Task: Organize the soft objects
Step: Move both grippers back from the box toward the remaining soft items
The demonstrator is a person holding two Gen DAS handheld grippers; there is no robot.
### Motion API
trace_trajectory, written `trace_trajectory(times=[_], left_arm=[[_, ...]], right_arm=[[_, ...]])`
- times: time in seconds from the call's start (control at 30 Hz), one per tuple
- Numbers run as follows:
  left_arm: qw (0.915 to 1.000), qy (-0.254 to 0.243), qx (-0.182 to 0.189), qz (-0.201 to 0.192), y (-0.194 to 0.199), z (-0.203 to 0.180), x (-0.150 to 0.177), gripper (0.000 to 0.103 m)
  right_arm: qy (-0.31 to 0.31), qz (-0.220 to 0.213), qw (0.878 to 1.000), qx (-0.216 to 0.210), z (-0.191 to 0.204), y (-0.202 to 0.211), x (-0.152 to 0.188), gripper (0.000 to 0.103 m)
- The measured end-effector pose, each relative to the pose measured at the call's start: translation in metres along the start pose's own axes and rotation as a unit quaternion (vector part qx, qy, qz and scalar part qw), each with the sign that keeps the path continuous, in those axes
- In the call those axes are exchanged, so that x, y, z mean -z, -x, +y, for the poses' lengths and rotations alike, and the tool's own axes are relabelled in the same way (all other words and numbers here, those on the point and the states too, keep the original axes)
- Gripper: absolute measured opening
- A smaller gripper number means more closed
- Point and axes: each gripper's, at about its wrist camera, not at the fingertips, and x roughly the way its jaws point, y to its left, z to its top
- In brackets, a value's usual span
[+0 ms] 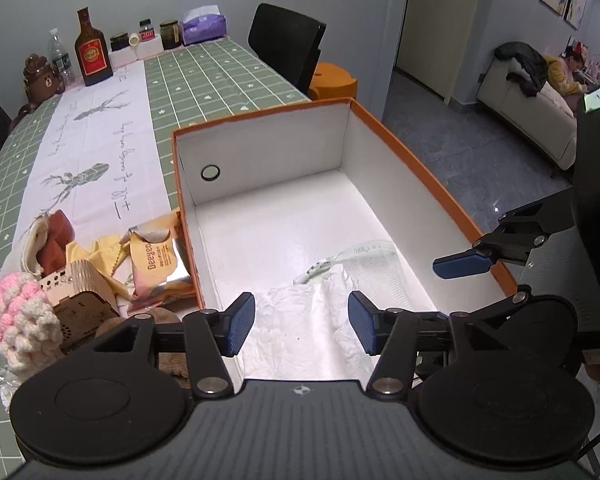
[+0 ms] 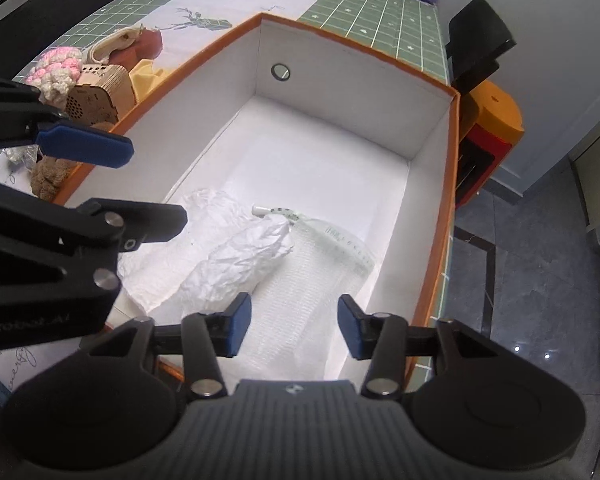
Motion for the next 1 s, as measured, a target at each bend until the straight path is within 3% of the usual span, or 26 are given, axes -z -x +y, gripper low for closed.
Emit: trace_trajectory(times=[0.17,0.37,0.47,0.6,1.0], left_arm=[[0.9996,0.011,0.003,-0.027,0.017,0.009,0.002,0.067],[0.9968,0.021,0.007,-0.077,0.044,0.021,0.007,0.068],[0.9943,0.039,0.011,-0.099,0.057,0.031,0.015,0.068],[0.9914,0.048,0.008,-0.122,0.071,0.043,0.029,0.068],[0.9843,0.106,-0.045,-0.133,0.080,0.107,0.085,0.068]], right_arm=[[-0.010,-0.015,1.000,0.016,0.001,0.018,0.001,0.066],[-0.020,-0.055,0.997,0.045,0.015,0.042,0.005,0.070],[-0.019,-0.080,0.995,0.063,0.030,0.051,0.010,0.079],[-0.015,-0.108,0.991,0.082,0.056,0.058,0.018,0.079],[-0.052,-0.188,0.981,0.023,0.130,0.066,0.023,0.082]])
